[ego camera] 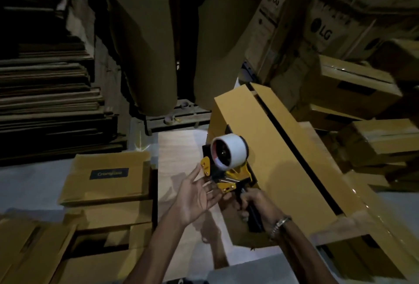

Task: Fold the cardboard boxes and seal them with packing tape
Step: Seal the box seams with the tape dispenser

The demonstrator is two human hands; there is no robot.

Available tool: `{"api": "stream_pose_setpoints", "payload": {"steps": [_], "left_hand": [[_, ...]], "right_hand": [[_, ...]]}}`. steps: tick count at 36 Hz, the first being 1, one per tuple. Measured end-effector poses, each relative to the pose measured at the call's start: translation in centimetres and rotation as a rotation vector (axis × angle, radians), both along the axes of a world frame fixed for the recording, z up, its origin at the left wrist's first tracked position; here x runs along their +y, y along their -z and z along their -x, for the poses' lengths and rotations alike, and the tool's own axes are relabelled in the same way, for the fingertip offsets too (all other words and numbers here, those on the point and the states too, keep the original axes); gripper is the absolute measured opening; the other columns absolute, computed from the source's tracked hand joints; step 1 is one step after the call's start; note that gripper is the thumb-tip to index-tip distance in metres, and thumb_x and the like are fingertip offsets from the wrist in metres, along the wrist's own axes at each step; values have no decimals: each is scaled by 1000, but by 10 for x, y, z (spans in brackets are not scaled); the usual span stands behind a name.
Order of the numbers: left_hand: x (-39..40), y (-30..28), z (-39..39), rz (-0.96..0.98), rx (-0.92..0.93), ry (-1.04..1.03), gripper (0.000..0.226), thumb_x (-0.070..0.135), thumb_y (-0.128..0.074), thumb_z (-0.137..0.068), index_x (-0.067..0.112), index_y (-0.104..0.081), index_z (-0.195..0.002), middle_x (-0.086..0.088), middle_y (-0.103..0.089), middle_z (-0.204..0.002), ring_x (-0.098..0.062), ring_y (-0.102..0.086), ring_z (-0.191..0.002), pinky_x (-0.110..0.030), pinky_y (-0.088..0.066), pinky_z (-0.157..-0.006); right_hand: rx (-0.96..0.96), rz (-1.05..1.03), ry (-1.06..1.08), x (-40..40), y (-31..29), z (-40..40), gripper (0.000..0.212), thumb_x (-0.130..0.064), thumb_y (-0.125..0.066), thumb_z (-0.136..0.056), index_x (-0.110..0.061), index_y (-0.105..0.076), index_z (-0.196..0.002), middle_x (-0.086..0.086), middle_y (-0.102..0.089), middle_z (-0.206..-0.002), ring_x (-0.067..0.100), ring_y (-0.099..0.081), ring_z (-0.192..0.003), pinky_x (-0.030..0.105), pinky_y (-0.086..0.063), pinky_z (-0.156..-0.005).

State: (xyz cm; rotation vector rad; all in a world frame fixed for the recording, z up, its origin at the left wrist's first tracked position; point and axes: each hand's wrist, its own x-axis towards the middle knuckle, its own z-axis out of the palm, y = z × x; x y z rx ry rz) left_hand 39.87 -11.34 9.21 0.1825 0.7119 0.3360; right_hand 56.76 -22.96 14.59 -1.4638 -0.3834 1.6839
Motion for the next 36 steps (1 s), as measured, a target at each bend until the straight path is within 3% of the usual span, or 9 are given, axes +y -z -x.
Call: {"api": "stream_pose_setpoints", "payload": {"steps": [5,9,12,17,21,24,27,32,36], "left_hand": [[10,-33,-34,-138,106,63,54,51,-61,-100,6,-66,-130,-17,-75,-122,-28,-77,-96,-32,-64,-72],[10,-48,-62,-253,143,84,37,27,-64,-101,0,-68,-127,-20,-75,-120,-25,-78,-95,-26,-64,-72],[9,-55,-87,-341,199,100,31,8,-65,-99,-6,-68,-127,-23,-76,-115,-22,-79,-86,-25,-64,-70],[8,-68,-138,-517,317,168,14,0,-67,-96,-1,-74,-109,-22,-77,-103,-23,-78,-82,-28,-64,-71],[2,-78,-182,-663,439,212,15,-9,-58,-97,2,-67,-96,-13,-74,-78,-23,-75,-76,-35,-65,-75],[7,-83,-212,-818,557,248,12,-3,-58,-99,0,-69,-97,-20,-75,-88,-36,-74,-92,-32,-54,-58],[19,-92,-237,-937,647,229,15,-4,-57,-98,-6,-71,-105,-24,-76,-99,-33,-77,-92,-40,-61,-73],[41,-110,-264,-1061,681,176,27,-12,-58,-97,2,-75,-111,-11,-77,-94,-18,-75,-80,-28,-63,-69],[63,-99,-272,-1152,756,194,28,-11,-57,-98,4,-74,-112,-16,-76,-99,-25,-74,-85,-47,-63,-82]], "right_hand": [[22,-99,0,-20,-30,-46,54,-9,-63,-61,12,-69,-110,10,-47,-72,17,-28,-53,29,-24,-49],[55,-198,13,-40,-38,-85,65,-18,-71,-63,17,-64,-117,13,-50,-73,16,-36,-48,29,-27,-50],[66,-234,-3,-52,-39,-114,56,-10,-68,-67,19,-64,-115,19,-50,-76,17,-37,-46,28,-29,-49],[10,-266,-22,-68,-41,-160,60,-6,-67,-64,24,-58,-115,20,-51,-75,18,-34,-44,27,-27,-47],[-151,-288,-65,-74,-50,-196,35,-11,-70,-64,11,-61,-90,19,-55,-73,18,-38,-45,26,-29,-47],[-250,-288,-58,-69,-51,-222,18,-13,-72,-74,3,-65,-80,13,-56,-63,20,-39,-44,28,-30,-49],[-368,-307,-79,-57,-43,-245,38,-28,-84,-82,7,-70,-85,17,-58,-62,24,-49,-46,29,-39,-52],[-403,-343,-34,-27,-34,-254,17,-23,-82,-89,-7,-80,-96,10,-79,-83,26,-75,-76,32,-58,-70],[-344,-298,27,-5,-22,-251,22,-27,-87,-83,-11,-80,-96,2,-80,-87,21,-76,-82,34,-59,-73]]}}
